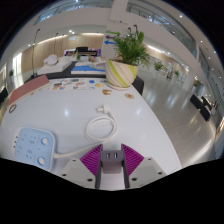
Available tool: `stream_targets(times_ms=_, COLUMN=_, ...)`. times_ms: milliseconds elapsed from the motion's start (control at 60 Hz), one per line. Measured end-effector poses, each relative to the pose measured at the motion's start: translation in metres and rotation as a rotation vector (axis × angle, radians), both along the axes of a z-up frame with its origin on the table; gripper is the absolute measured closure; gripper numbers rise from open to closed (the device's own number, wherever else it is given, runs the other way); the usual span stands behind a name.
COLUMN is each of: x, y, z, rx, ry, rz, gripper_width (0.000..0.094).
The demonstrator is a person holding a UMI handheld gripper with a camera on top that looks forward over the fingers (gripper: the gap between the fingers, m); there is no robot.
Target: Unplug charger
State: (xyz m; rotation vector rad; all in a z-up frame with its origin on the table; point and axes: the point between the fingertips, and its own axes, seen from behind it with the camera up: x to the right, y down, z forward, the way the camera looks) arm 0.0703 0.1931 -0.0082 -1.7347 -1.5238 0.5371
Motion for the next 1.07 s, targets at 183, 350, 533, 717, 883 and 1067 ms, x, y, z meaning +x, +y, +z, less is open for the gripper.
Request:
stream_targets(times_ms=183, x=0.014, y=0.000, z=0.034, rx=0.004, ry=0.009, rz=-0.035, gripper_width=0.0090)
stream_targets(times_ms=350, x=0.083, y=-0.032, z=0.132, rx=-0.011, ry=0.013, rz=-0.051, gripper_width=0.0083)
stream_targets(times_ms=533, x=0.187, y=-0.081, z=0.219, rx=-0.054, ry=0.001, rz=-0.080, gripper_width=0.0086)
stream_targets(times_ms=717, x=0.270, y=-0.112, z=0.238, rx=-0.104, ry=-0.022, rz=-0.122, gripper_width=0.0085)
stream_targets(times_ms=883, x=0.310, y=-0.123, z=0.232, rx=-0.104, ry=-0.020, rz=-0.079, gripper_width=0.0088)
stream_targets(times_ms=1067, x=0.345, y=-0.124, z=0.233, rx=-0.094, ry=0.001, rz=-0.044, gripper_width=0.0084)
